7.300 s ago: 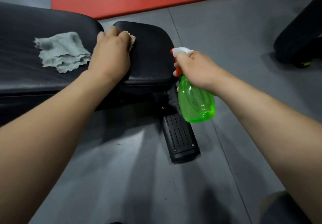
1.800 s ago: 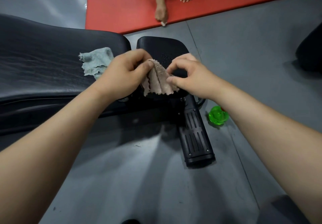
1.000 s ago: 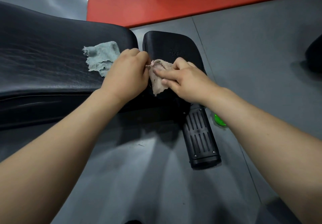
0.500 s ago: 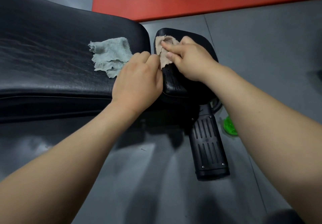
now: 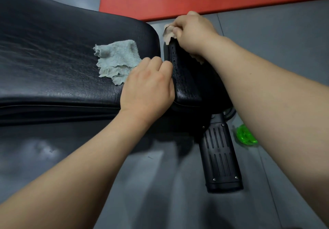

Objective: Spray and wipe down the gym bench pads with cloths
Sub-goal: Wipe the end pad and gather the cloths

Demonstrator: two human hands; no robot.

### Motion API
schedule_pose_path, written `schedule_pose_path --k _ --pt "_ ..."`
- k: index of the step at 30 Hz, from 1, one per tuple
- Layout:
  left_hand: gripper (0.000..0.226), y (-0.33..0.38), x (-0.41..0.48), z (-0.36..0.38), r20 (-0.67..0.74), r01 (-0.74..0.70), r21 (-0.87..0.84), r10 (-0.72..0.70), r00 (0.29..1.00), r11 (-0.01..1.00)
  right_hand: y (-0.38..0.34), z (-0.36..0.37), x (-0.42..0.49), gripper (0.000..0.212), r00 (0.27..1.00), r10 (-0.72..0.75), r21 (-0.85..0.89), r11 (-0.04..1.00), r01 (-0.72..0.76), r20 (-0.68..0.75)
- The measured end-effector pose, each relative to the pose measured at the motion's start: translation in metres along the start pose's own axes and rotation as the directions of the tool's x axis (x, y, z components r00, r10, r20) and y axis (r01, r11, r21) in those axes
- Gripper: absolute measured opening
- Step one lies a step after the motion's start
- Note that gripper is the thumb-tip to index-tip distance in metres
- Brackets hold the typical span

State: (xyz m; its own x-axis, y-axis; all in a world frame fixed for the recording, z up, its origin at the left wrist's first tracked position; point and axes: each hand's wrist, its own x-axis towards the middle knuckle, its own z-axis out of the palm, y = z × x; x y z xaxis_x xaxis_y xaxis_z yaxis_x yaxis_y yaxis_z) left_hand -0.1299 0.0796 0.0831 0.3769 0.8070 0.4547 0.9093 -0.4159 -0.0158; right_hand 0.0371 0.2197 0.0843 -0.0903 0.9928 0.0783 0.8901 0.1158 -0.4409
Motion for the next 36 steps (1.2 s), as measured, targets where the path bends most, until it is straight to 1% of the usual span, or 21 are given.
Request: schedule_pose_path --k 3,6,8,14,18,20,22,26,29,32,34,35,36 --pt "0.01 0.0 0.001 0.0 -0.001 -0.005 0.023 0.005 1.0 1.0 0.013 -0.004 -0.002 0.027 0.996 0.082 -0.053 0.995 -0.083 -0.026" --pt "0.01 0.001 0.0 0.001 0.003 -0.001 0.033 0.001 1.0 0.999 0.037 -0.012 -0.011 0.02 0.984 0.174 -0.042 0.984 -0.175 -0.018" --pt "0.011 0.001 0.0 0.002 0.002 -0.003 0.032 0.003 1.0 0.999 0.054 -0.018 -0.02 0.019 0.974 0.228 -0.032 0.973 -0.228 -0.009" --pt "0.012 0.002 0.0 0.001 0.023 -0.007 0.053 0.006 1.0 0.999 0.081 -0.024 -0.035 0.025 0.946 0.323 -0.007 0.946 -0.323 -0.023" --pt "0.012 0.002 0.0 0.001 0.034 -0.011 0.072 0.009 0.999 0.997 0.089 -0.024 -0.045 0.024 0.941 0.337 0.019 0.942 -0.336 -0.03" --pt "0.011 0.002 0.0 0.0 0.041 -0.015 0.08 0.012 0.999 0.997 0.09 -0.024 -0.056 0.023 0.951 0.309 0.033 0.951 -0.308 -0.021" --pt "0.011 0.003 0.0 0.0 0.048 -0.018 0.088 0.014 0.999 0.996 0.088 -0.024 -0.073 0.023 0.971 0.239 -0.011 0.971 -0.24 -0.02" --pt "0.012 0.002 -0.001 -0.001 0.058 -0.029 0.095 0.024 0.998 0.995 0.069 -0.021 -0.117 0.019 0.999 0.018 -0.052 0.998 -0.021 -0.047" --pt "0.015 0.003 0.0 -0.002 0.071 -0.028 0.082 0.022 0.997 0.996 0.051 -0.015 -0.155 0.017 0.981 -0.176 -0.051 0.984 0.172 -0.079" --pt "0.014 0.005 -0.001 -0.003 0.083 -0.018 0.079 0.011 0.997 0.997 0.045 -0.014 -0.165 0.02 0.947 -0.32 -0.042 0.947 0.318 -0.03" --pt "0.014 0.006 -0.001 -0.003 0.083 -0.019 0.076 0.013 0.996 0.997 0.055 -0.016 -0.15 0.025 0.939 -0.344 -0.056 0.937 0.344 -0.004" --pt "0.014 0.006 -0.001 -0.003 0.081 -0.021 0.074 0.015 0.997 0.997 0.063 -0.015 -0.137 0.026 0.948 -0.316 -0.077 0.946 0.314 -0.029" --pt "0.014 0.006 -0.001 -0.002 0.077 -0.023 0.073 0.017 0.997 0.997 0.071 -0.014 -0.121 0.026 0.967 -0.244 -0.099 0.967 0.237 -0.069"
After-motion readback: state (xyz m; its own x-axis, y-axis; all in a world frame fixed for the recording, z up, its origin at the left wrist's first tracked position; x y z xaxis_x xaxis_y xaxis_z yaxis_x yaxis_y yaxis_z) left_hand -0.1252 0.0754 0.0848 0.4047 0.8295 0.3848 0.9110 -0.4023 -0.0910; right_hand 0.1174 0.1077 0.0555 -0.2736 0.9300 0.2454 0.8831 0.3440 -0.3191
